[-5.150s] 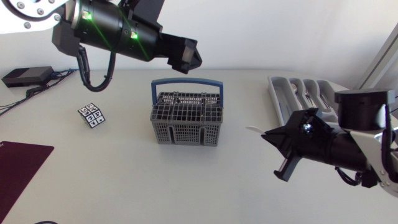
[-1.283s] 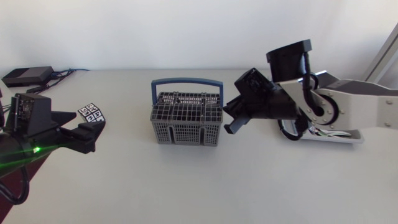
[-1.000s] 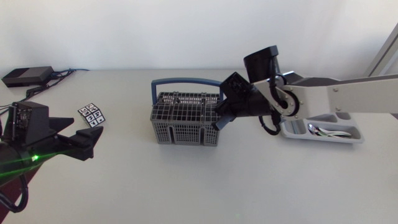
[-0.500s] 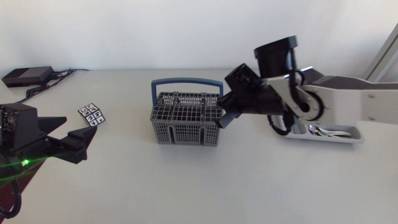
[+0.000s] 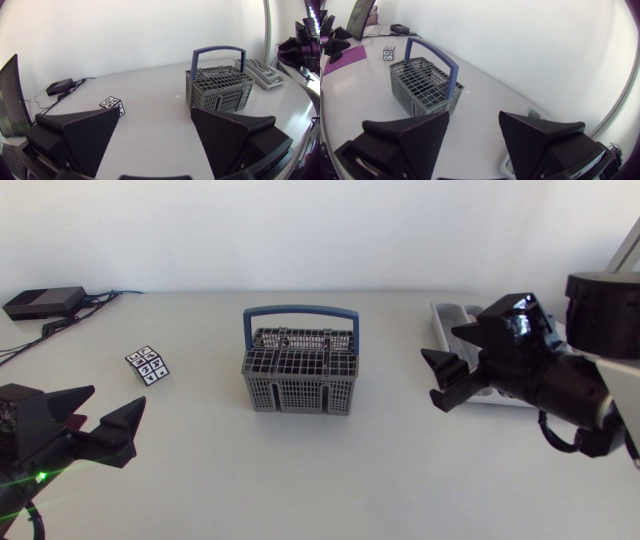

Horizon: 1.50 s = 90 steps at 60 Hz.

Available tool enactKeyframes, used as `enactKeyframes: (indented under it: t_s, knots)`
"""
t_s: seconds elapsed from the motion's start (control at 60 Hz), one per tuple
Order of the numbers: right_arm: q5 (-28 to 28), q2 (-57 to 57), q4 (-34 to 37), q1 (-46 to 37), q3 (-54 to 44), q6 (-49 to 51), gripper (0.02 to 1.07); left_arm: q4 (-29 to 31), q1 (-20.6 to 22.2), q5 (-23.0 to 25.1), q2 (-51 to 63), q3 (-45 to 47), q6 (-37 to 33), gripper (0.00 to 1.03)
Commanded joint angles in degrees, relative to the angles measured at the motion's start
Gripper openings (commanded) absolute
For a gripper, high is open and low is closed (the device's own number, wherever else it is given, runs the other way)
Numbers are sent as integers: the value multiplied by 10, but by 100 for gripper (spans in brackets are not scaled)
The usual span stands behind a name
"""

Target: Transfer all utensils from the basket to the drawer tray.

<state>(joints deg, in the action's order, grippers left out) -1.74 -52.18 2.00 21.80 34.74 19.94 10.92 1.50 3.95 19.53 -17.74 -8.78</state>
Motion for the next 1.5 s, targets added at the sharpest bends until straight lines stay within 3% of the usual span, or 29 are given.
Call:
enactKeyframes:
  t_s: [0.0,0.25,0.683,1.483]
  knots:
    - [-5,39,16,-17,-34,15,103,-21,-7,-7,-28,32,23,99]
    - [-2,161,46,-89,-91,22,103,-63,-11,-22,-108,101,54,99]
    - [11,240,78,-185,-124,8,103,-109,-15,-39,-195,177,88,99]
    - [17,492,-10,-215,-324,-178,102,-109,-15,-39,-195,177,88,99]
